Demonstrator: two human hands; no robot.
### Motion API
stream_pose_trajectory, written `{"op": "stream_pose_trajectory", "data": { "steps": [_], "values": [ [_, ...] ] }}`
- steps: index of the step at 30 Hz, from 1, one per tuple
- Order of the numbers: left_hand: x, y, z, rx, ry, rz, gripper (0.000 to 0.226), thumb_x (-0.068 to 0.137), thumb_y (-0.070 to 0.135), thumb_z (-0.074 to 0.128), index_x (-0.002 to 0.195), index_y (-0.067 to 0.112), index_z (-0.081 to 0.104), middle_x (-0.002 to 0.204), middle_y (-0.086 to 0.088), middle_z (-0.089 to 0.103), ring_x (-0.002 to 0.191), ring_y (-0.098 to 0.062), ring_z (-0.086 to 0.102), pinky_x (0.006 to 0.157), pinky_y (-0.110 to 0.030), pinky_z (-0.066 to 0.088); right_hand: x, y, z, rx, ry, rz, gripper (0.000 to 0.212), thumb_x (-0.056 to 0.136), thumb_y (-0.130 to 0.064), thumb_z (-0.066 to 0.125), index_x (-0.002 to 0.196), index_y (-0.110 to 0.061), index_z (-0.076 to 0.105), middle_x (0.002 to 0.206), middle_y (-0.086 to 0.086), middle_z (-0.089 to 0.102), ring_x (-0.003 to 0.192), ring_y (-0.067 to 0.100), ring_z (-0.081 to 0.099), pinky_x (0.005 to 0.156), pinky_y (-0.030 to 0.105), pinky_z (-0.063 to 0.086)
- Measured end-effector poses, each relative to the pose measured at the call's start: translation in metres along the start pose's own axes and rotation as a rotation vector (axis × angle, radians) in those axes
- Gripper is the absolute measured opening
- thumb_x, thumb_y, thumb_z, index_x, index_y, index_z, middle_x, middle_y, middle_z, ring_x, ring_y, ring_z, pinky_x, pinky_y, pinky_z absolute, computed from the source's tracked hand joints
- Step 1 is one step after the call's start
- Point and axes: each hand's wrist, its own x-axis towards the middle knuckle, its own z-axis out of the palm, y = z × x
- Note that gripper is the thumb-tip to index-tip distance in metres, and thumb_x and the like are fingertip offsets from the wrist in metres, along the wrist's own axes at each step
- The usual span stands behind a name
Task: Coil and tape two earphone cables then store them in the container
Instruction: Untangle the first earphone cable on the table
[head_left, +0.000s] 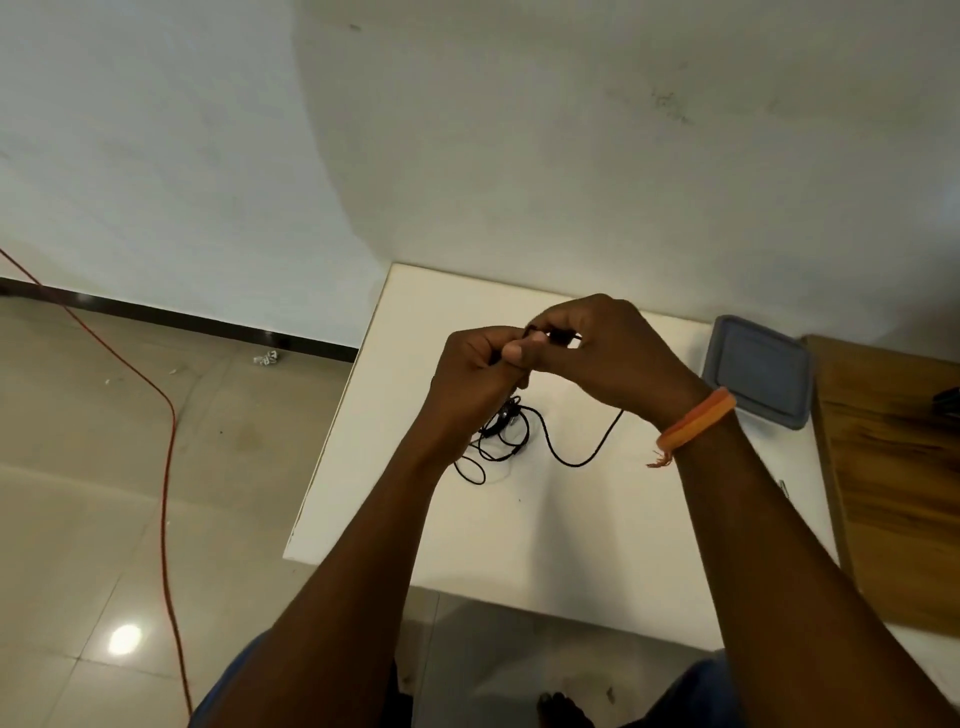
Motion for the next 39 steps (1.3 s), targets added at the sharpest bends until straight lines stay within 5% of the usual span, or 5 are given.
{"op": "stream_pose_trajectory", "data": {
  "steps": [17,25,30,35,39],
  "values": [
    [0.002,-0.015,-0.006,0.412,-0.071,-0.055,0.012,0.092,0.023,0.063,0.092,0.026,0.075,0.085,0.014,0.072,0.081,-0.002,0.063,0.073,-0.016,0.045,-0.003,0.019,-0.039,0.088,0.893,-0.039,0.046,0.091,-0.046,0.058,0.072,-0.005,0.059,0.065,0.002,0.052,0.061,0.015,0.046,0.058,0.016,0.034],
    [0.006,-0.002,-0.010,-0.052,0.026,-0.137,0.018,0.095,0.004,0.057,0.102,0.010,0.072,0.088,-0.009,0.072,0.075,-0.021,0.070,0.069,-0.031,0.057,-0.005,0.026,-0.036,-0.013,0.624,-0.012,0.038,0.093,-0.042,0.058,0.081,-0.006,0.065,0.088,0.010,0.065,0.077,0.003,0.048,0.067,0.000,0.031],
    [0.005,-0.025,-0.006,0.447,-0.003,-0.041,0.019,0.089,0.020,0.066,0.108,0.023,0.070,0.096,0.009,0.070,0.090,-0.005,0.063,0.078,-0.013,0.043,-0.009,0.000,-0.046,0.200,0.687,-0.120,0.040,0.096,-0.037,0.055,0.079,-0.002,0.061,0.066,-0.003,0.063,0.062,-0.003,0.056,0.063,0.005,0.038],
    [-0.004,-0.044,0.000,0.910,-0.231,-0.088,0.067,0.086,0.036,0.069,0.145,0.026,0.039,0.143,0.004,0.047,0.133,-0.018,0.039,0.106,-0.038,0.033,-0.013,-0.014,-0.058,0.240,0.792,-0.200,0.044,0.094,-0.038,0.058,0.071,-0.001,0.054,0.059,0.007,0.048,0.055,0.010,0.043,0.056,0.018,0.036],
    [-0.008,-0.061,0.004,1.293,-0.309,-0.232,0.042,0.095,0.037,0.052,0.135,0.024,0.048,0.129,-0.001,0.055,0.129,-0.027,0.038,0.106,-0.049,0.023,-0.013,-0.011,-0.062,0.250,0.776,-0.174,0.041,0.091,-0.037,0.063,0.066,-0.006,0.053,0.054,-0.004,0.045,0.051,0.005,0.039,0.054,0.022,0.036]
  ]
}}
